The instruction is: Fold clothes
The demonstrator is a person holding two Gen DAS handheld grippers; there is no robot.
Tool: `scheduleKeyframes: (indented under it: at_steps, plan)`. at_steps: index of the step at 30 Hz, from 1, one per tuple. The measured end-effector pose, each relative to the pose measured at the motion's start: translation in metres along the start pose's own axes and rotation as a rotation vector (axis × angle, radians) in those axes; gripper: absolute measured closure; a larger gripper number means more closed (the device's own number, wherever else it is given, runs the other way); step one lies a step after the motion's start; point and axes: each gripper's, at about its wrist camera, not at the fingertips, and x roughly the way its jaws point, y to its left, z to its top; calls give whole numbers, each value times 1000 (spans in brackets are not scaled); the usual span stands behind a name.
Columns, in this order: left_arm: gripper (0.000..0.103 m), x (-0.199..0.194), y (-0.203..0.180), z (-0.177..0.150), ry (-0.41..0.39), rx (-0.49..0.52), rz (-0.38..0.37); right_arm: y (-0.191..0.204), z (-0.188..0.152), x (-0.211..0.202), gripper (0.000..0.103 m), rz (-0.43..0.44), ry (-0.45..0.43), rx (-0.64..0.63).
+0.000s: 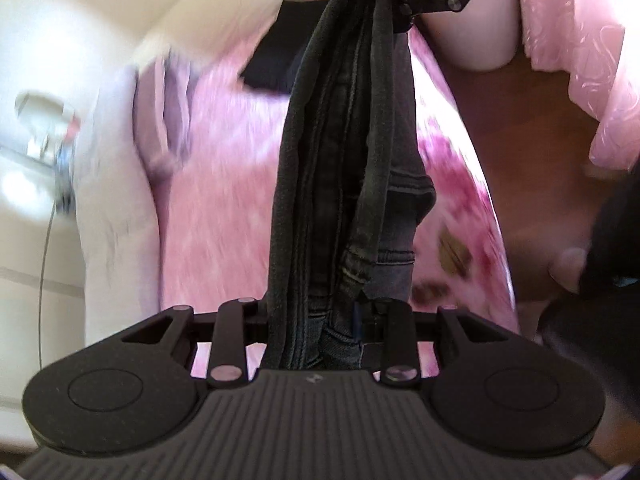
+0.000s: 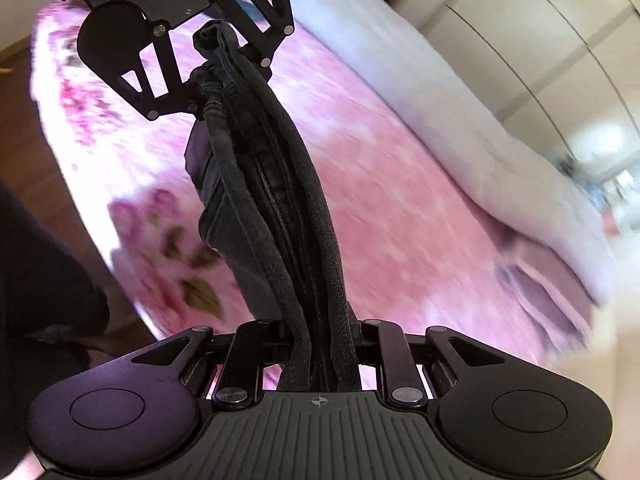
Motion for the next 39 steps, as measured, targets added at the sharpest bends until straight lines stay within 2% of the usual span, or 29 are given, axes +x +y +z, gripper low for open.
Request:
scheduleKeyframes:
  at_steps: [9,13,17,22,27,30,33,35,36,39]
  plan:
    - [73,70,66,90,-266,204,6,-82,-47,-33,85,-206,180,211]
    - [73,101,89,133,-338,287,6,-120,-77,-42,85,-282,241,285]
    - [73,135,108,178,-372,338,10,-162,-113,-41,85,-325,257,331]
    - [73,199,132,245,-336,348,33,-227,-172,-20,85,-328,239,328]
    - [73,272,178,329,-235,282,56,-326,-251,21,85,-281,175,256]
    - [73,311,203,375,-199,236,103,-383,-291,47,85,-286,133,214]
    - [73,357,211,405,-192,200,170,-427,-329,68,85,-337,91,166]
    - [71,400,199,408,-183,201,153,-437,-355,93,85,-368,74,141]
    - [71,426,187,407,-165,193,121,-437,-370,111,85,-369,71,135]
    - [70,499,152,401,-95,180,11,-424,-413,183,83,-291,112,163]
